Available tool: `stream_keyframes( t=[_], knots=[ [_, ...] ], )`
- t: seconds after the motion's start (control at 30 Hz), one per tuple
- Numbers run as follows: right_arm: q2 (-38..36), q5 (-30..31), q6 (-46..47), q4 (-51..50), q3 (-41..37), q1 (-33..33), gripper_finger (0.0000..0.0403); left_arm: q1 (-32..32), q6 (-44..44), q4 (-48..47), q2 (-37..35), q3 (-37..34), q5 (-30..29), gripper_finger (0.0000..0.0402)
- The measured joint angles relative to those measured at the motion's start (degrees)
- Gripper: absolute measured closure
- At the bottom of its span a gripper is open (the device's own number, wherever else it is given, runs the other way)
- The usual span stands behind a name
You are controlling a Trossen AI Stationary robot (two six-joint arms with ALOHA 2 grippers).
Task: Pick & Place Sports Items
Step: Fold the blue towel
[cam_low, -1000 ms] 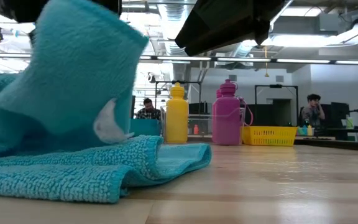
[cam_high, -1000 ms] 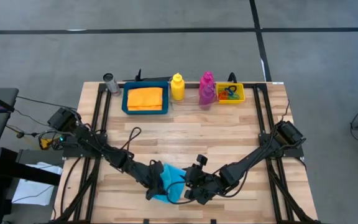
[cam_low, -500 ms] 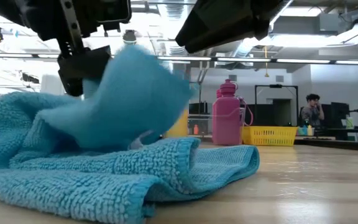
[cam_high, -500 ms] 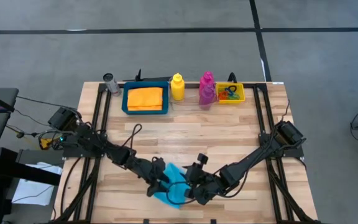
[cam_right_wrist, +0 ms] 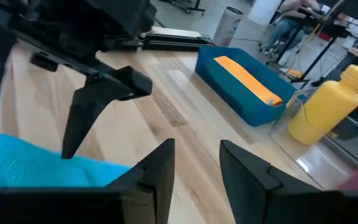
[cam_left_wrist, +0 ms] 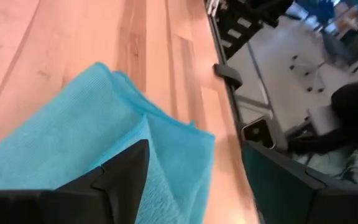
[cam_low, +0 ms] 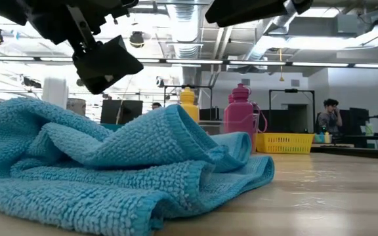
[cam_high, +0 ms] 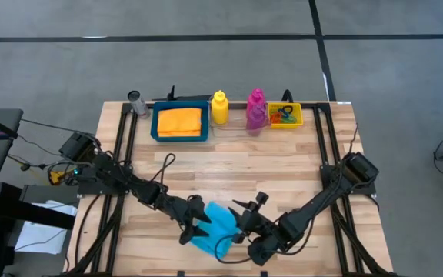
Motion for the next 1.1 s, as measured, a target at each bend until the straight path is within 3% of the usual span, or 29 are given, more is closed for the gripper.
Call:
stream_keyframes(
  t=[0.3, 0.8, 1.1],
  knots=[
    [0.0, -1.0, -0.8, 0.0, 0.0, 0.2, 0.0283, 1.1, 2.1, -15.1, 0.0, 0.0, -2.2, 0.0147],
    [0.0, -1.2, -0.8, 0.2, 0.0, 0.2, 0.0283, 1.5, 3.9, -14.1, 0.5, 0.0, -6.6, 0.0147],
    [0.0, -1.2, -0.9, 0.2, 0.0, 0.1, 0.0283, 2.1, 5.5, -8.2, 8.5, 0.0, -4.7, 0.0147]
  ],
)
